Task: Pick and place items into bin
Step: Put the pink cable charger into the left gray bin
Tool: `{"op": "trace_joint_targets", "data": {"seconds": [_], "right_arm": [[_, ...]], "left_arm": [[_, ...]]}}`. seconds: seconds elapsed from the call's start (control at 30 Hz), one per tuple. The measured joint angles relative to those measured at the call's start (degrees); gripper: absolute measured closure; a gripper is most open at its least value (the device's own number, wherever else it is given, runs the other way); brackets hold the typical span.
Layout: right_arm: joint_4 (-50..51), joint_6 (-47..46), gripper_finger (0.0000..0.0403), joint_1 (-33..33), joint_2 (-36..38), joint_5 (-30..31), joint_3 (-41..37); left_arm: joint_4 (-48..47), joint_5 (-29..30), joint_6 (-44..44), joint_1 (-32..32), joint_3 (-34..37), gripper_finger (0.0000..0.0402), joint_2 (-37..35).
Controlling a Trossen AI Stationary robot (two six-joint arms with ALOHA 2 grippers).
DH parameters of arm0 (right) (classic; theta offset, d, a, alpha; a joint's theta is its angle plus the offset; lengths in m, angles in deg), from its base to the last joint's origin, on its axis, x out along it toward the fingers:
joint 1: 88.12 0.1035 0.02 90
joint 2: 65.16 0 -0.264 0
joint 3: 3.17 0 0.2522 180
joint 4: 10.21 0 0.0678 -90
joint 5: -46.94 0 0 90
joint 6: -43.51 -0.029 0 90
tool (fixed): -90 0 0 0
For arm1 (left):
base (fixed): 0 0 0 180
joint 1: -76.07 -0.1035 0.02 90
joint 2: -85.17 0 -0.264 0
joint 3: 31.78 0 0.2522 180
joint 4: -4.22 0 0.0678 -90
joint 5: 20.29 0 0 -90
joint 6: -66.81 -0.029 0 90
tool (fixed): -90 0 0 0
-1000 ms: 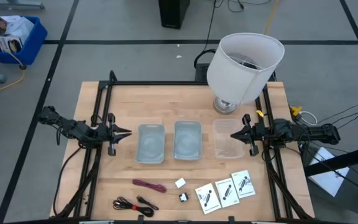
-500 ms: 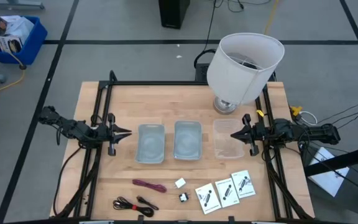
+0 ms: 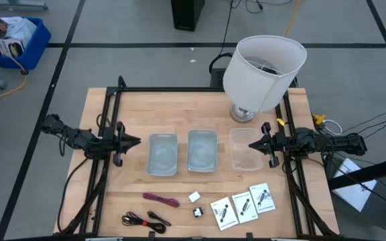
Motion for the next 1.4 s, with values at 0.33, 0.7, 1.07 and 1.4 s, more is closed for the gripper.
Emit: {"op": "trace_joint_targets", "data": {"seconds": [0.33,0.7,1.07,1.4], "right_arm": [[-1.49,3.91,0.0403,0.00,0.00,0.00,0.00],[-7.41,9.07,0.0403,0.00,0.00,0.18,0.00],[-7.32,9.28,0.0403,-0.02,-0.02,18.21,0.00],[-9.36,10.00,0.0395,0.00,-0.07,16.04,0.05]], "left_arm": [[2.32,0.47,-7.34,0.01,-0.02,0.0348,0.07],[-5.14,-3.47,-7.64,1.83,-10.99,0.0388,22.14],[-29.89,-8.41,1.24,5.97,-39.36,0.0392,58.03],[-26.05,-17.10,7.79,7.91,-44.63,0.0373,76.33]]}}
